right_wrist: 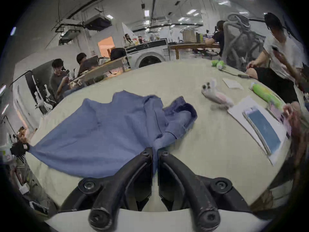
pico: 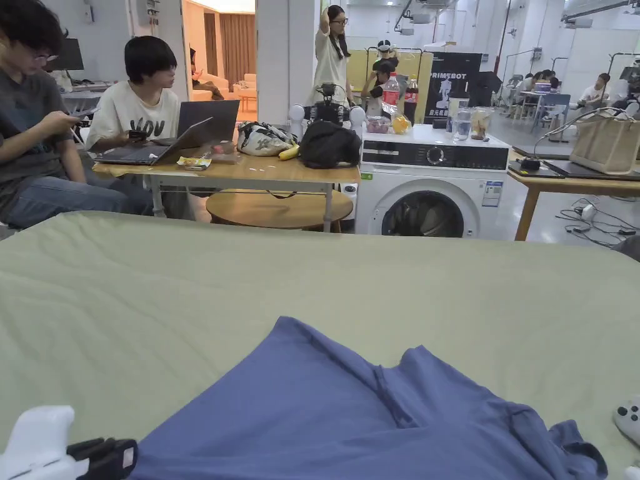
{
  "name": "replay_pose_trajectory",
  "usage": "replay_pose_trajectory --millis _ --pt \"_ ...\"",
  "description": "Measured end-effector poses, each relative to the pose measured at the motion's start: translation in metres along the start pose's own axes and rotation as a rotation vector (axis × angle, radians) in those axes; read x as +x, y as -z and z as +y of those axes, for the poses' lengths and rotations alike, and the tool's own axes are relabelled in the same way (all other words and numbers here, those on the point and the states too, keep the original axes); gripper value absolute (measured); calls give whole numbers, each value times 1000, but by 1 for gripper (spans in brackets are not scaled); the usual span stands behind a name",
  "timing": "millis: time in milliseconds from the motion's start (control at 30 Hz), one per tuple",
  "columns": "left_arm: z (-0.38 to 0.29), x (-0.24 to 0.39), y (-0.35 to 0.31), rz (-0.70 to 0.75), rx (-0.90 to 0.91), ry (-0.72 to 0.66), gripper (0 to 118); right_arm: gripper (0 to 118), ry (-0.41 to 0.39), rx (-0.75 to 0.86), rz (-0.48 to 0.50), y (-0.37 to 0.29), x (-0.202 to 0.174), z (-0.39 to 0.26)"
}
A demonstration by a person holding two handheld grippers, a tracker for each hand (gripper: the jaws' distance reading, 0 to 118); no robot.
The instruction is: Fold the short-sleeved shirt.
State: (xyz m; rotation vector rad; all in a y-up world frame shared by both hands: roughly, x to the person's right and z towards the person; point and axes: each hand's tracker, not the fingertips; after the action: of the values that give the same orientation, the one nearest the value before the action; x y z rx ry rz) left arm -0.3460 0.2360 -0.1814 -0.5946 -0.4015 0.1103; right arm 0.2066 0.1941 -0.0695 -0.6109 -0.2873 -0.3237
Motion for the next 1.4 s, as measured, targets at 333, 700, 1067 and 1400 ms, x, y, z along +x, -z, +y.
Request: replay_pose_trajectory --millis 333,700,1067,1400 --pt "-25 -8 -11 -12 -1 -49 83 76 -24 147 11 -41 18 -17" --pt "54 78 -32 49 351 115 82 72 -270 361 216 -59 -87 46" --pt "53 90 -42 34 345 157 0 0 -314 362 155 -58 -102 47" --pt "-5 9 -14 70 -46 -3 42 0 -253 299 222 -52 -84 31"
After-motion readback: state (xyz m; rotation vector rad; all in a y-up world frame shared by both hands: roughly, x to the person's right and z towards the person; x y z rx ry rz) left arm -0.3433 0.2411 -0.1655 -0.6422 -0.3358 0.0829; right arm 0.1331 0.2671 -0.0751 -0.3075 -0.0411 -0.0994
